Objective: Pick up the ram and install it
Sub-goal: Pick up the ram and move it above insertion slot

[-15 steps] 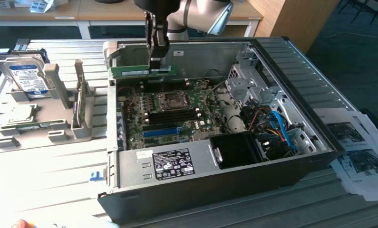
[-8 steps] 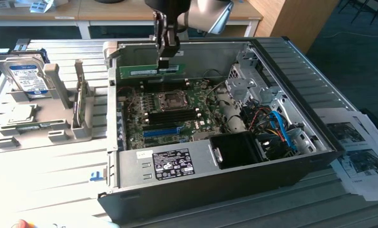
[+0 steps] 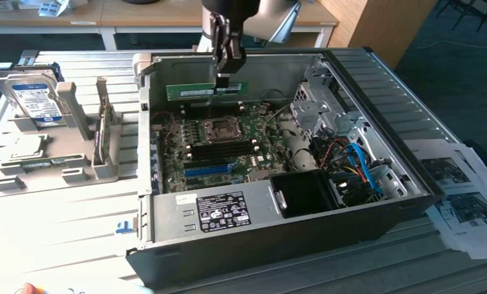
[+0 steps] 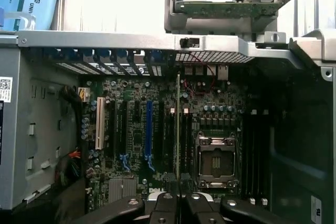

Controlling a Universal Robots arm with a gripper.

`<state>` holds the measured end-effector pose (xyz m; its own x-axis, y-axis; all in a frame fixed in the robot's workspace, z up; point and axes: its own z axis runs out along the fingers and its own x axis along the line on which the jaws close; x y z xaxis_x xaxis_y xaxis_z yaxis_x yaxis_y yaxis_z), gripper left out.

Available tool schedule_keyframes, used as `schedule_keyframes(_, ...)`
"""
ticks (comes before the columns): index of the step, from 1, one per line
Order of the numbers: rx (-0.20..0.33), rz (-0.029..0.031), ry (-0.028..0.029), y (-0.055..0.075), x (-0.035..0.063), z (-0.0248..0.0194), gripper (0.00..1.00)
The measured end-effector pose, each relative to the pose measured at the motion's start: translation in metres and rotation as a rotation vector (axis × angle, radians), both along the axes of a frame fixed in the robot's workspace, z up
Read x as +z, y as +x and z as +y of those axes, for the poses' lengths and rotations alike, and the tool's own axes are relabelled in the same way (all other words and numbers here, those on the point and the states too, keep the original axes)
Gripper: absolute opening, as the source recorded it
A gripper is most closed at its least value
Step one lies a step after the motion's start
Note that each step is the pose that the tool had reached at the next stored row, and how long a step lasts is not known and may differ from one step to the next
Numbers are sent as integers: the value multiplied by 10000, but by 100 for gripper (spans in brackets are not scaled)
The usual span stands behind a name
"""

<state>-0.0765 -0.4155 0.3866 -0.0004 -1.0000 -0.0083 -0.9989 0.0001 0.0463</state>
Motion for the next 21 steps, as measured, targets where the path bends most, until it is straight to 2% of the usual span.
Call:
schedule_keyframes(11, -1, 0, 0, 217, 0, 0, 12)
schedule_keyframes(18, -1, 0, 0, 223, 0, 1, 12)
schedule_keyframes(21, 0, 1, 0, 223, 0, 20, 12)
